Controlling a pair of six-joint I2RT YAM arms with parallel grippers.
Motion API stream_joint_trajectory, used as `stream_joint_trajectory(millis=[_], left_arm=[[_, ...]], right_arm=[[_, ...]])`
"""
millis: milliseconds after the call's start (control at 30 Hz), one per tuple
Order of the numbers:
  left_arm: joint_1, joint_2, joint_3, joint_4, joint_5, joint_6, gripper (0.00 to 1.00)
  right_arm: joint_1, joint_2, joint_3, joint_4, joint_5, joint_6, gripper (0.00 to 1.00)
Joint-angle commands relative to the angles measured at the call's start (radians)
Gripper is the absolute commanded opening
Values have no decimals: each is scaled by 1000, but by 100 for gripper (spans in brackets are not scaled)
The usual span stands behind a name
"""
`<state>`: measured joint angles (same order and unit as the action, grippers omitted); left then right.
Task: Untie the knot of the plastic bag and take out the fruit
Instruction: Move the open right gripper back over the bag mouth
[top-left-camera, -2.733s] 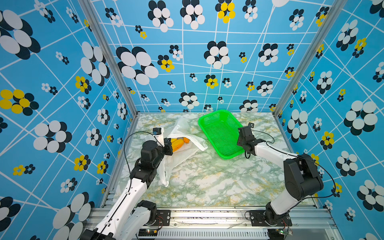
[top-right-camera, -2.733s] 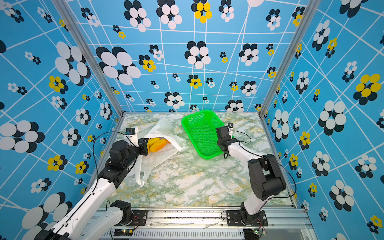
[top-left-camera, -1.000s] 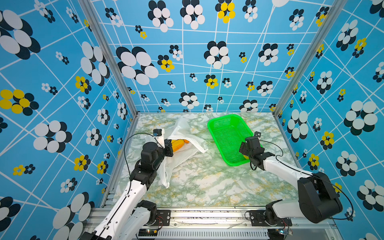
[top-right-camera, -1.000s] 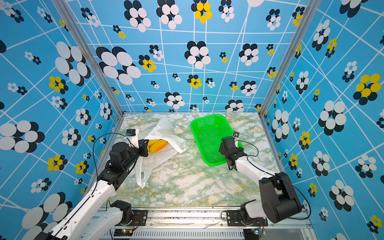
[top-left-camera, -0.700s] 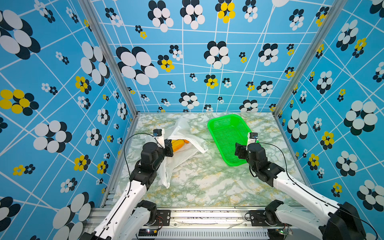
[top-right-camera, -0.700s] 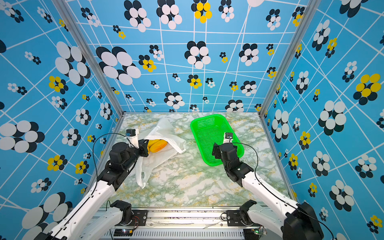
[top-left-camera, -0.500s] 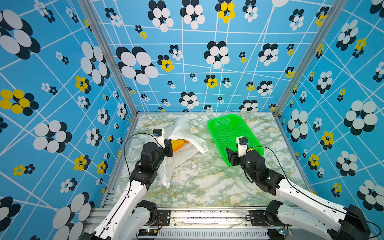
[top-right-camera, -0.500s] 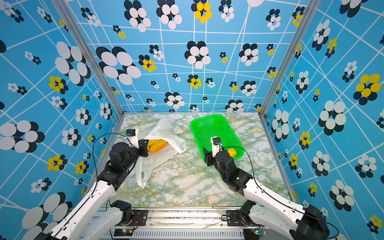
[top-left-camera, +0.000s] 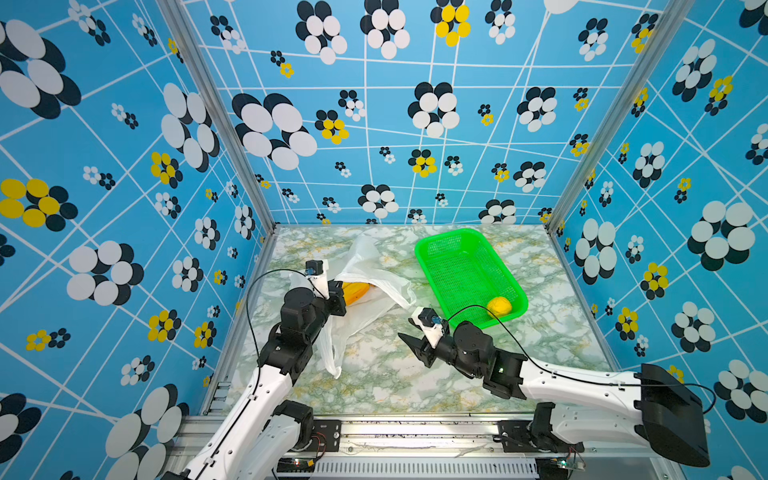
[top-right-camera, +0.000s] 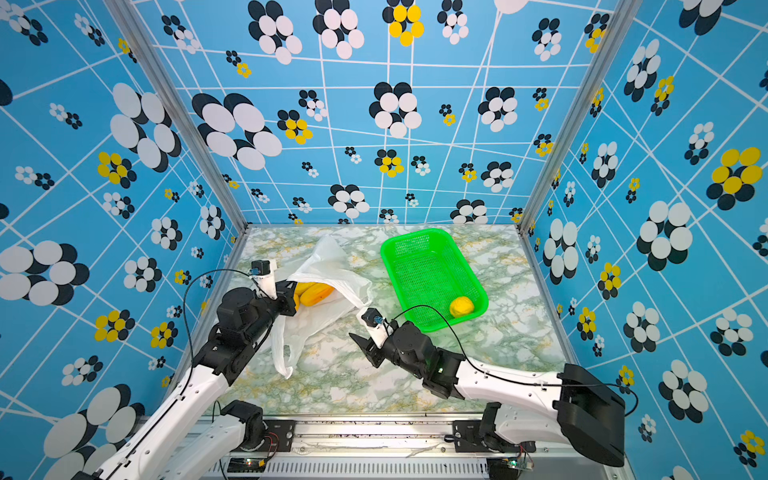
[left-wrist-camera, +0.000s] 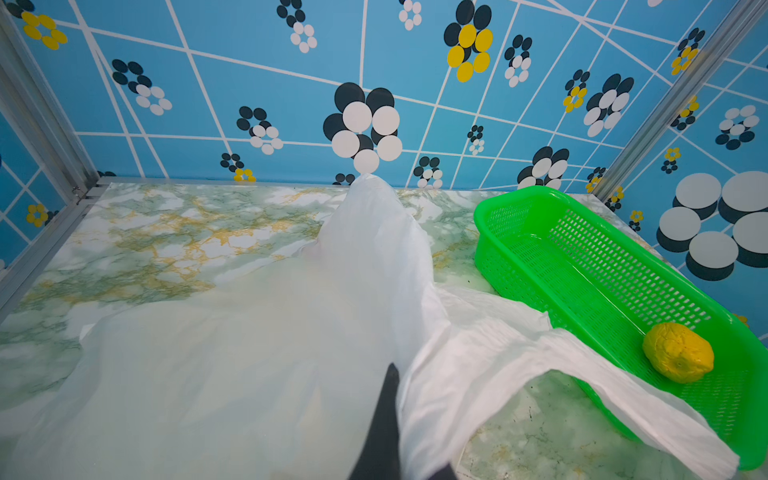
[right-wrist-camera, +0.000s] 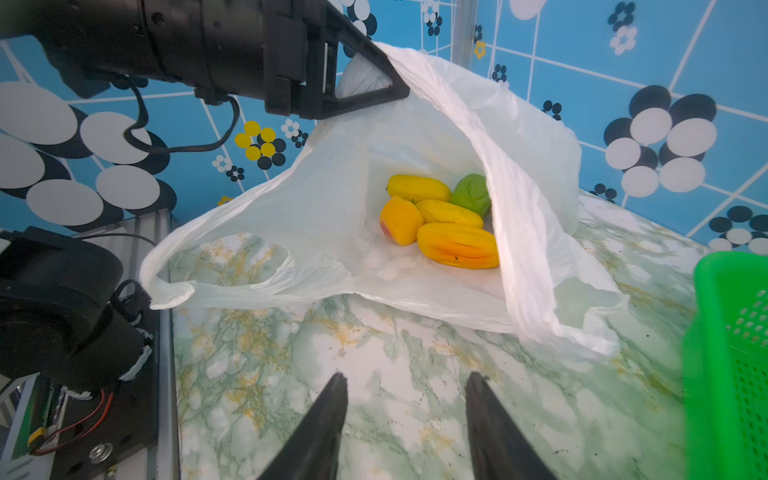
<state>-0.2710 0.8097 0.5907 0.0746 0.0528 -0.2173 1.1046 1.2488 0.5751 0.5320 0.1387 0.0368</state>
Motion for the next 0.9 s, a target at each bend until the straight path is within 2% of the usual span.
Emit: stream_joint_trajectory(millis=[0, 300, 500, 867], left_arm=[[-7, -24, -12, -1, 1, -5, 0], [-12, -34, -17, -8, 3, -8, 0], [-14, -55, -27, -6, -7, -9, 0], [-16, -51, -26, -7, -7, -10, 0]], right_arm=[[6, 68, 43, 112, -21, 54, 48], [6, 301, 206, 24, 122, 136, 41], [6, 410, 325, -59, 115, 179, 38], [6, 503, 397, -86, 174, 228, 38]])
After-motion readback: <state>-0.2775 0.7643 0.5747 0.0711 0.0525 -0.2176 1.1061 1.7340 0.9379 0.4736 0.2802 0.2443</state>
